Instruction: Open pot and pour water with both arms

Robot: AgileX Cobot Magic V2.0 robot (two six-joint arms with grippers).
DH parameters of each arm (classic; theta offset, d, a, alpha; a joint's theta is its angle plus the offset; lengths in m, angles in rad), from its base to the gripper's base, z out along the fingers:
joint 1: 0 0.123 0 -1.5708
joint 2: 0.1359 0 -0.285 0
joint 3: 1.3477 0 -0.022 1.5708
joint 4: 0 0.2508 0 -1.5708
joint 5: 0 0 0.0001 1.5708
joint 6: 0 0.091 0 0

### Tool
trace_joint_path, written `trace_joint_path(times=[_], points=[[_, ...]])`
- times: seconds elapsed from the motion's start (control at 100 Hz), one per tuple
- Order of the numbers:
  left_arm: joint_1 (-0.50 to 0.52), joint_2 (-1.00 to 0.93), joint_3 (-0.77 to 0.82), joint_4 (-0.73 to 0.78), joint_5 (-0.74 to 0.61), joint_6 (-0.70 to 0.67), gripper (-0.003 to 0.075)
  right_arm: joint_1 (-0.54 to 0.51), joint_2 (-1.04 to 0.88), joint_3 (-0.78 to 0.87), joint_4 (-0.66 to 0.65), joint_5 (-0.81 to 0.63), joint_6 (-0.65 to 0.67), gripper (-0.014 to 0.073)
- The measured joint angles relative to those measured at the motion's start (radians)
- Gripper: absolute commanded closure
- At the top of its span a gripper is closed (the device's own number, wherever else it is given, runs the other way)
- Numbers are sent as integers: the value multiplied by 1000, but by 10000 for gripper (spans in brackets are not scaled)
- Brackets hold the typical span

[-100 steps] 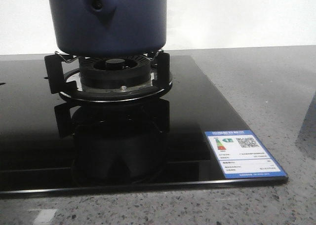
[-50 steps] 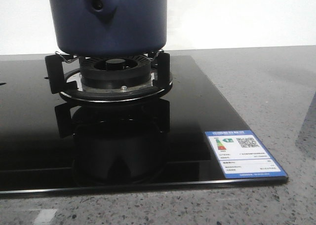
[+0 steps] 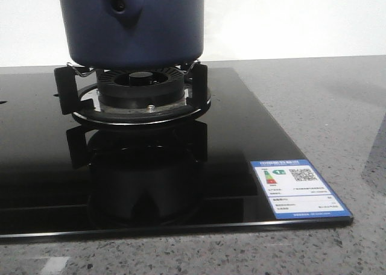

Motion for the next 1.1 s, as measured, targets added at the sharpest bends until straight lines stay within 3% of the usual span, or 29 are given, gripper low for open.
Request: trace_joint_path(times=[0.58,0.85,0.94,1.1], points=[[0,0,2,0,2,0,741,0,0,0,0,0,2,644],[0,0,50,66,-50,-10,741,0,0,0,0,0,2,644],[2,0,66,264,-54,-184,741,0,0,0,0,0,2,644],[2,0,100,842,-45,-829,741,0,0,0,0,0,2,644]])
